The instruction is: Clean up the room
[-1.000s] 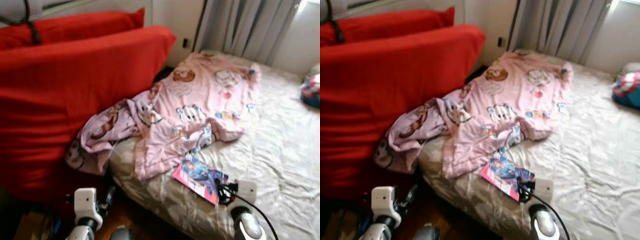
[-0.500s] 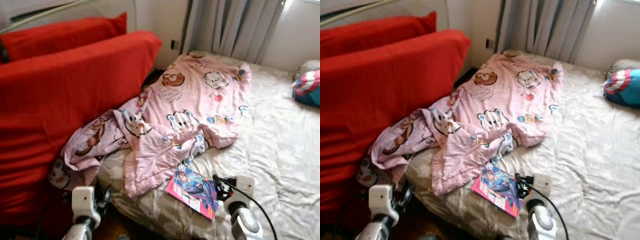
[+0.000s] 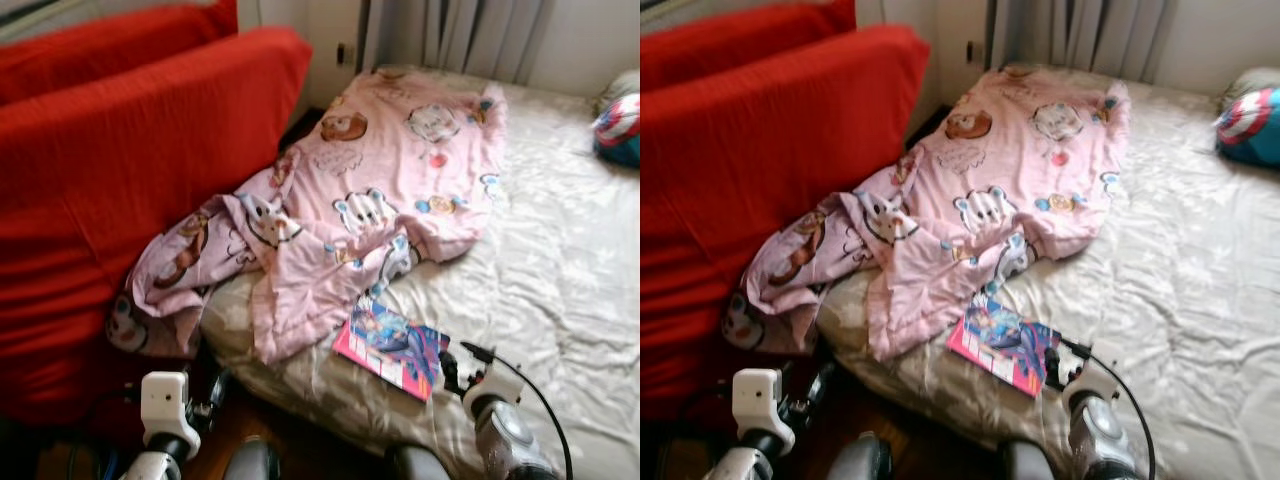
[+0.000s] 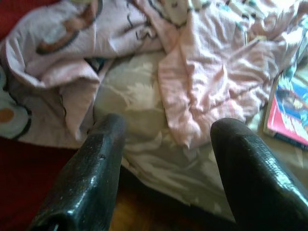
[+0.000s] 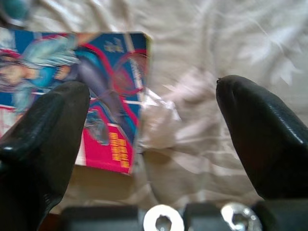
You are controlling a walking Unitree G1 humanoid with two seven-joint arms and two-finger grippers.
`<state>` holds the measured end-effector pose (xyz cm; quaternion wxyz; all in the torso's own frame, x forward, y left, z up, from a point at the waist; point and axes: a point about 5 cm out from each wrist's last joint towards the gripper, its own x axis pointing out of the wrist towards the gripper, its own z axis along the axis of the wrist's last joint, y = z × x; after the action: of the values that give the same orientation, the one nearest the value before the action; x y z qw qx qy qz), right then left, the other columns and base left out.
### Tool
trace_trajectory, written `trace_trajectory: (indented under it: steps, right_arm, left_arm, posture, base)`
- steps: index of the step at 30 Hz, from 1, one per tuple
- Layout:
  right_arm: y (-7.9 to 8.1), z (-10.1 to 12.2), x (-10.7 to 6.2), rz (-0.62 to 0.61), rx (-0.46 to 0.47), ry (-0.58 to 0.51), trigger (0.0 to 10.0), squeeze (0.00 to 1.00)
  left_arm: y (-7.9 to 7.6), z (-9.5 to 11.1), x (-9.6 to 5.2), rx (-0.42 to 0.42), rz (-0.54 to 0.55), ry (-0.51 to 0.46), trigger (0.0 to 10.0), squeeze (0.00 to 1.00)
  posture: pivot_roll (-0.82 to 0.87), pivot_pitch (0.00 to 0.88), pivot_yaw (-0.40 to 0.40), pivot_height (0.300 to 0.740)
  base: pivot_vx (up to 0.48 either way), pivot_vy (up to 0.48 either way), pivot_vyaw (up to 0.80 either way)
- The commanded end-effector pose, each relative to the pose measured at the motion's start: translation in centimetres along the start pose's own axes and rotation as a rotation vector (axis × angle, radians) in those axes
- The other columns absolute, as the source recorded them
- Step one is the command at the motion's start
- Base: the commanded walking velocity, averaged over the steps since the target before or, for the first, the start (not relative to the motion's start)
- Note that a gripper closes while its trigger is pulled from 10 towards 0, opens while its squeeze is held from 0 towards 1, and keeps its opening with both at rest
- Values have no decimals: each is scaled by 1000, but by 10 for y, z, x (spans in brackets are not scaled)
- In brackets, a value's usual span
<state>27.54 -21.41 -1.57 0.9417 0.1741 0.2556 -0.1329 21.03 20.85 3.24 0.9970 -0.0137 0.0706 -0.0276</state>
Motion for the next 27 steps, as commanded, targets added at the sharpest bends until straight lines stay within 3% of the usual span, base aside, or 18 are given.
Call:
trace_trajectory:
  steps: [1,19,21,22,24,25,26,27]
  right_arm:
    - [-5,-5,-1,-39,25,38,10000,0]
    - [-6,3,3,-56,21,71,10000,0]
    - [-5,5,4,-55,19,72,9647,0]
    - [-3,5,4,-48,13,74,235,0]
    - [-2,6,4,-39,6,74,0,0]
    - [-2,6,4,-39,6,74,0,0]
    - [-1,7,5,-38,5,73,1608,0]
    - [-1,8,5,-38,2,73,10000,0]
  left_arm:
    - [2,-1,-4,3,1,24,10000,0]
    - [-5,-2,-43,6,13,95,10000,0]
    - [-5,-1,-46,8,14,102,10000,0]
    - [-5,0,-47,10,14,102,10000,0]
    - [-4,2,-49,14,16,101,10000,0]
    - [-4,2,-49,14,16,101,10000,0]
    - [-4,4,-50,17,18,101,10000,0]
    - [-3,6,-51,19,19,99,10000,0]
  posture:
    - [155,307,5,651]
    - [218,343,1,651]
    - [229,352,2,651]
    - [236,360,3,651]
    - [249,373,8,651]
    - [249,373,8,651]
    - [252,377,9,651]
    - [263,386,10,651]
  base:
    - [0,0,0]
    - [0,0,0]
    - [0,0,0]
    - [0,0,0]
    - [0,0,0]
    - [0,0,0]
    - [0,0,0]
    - [0,0,0]
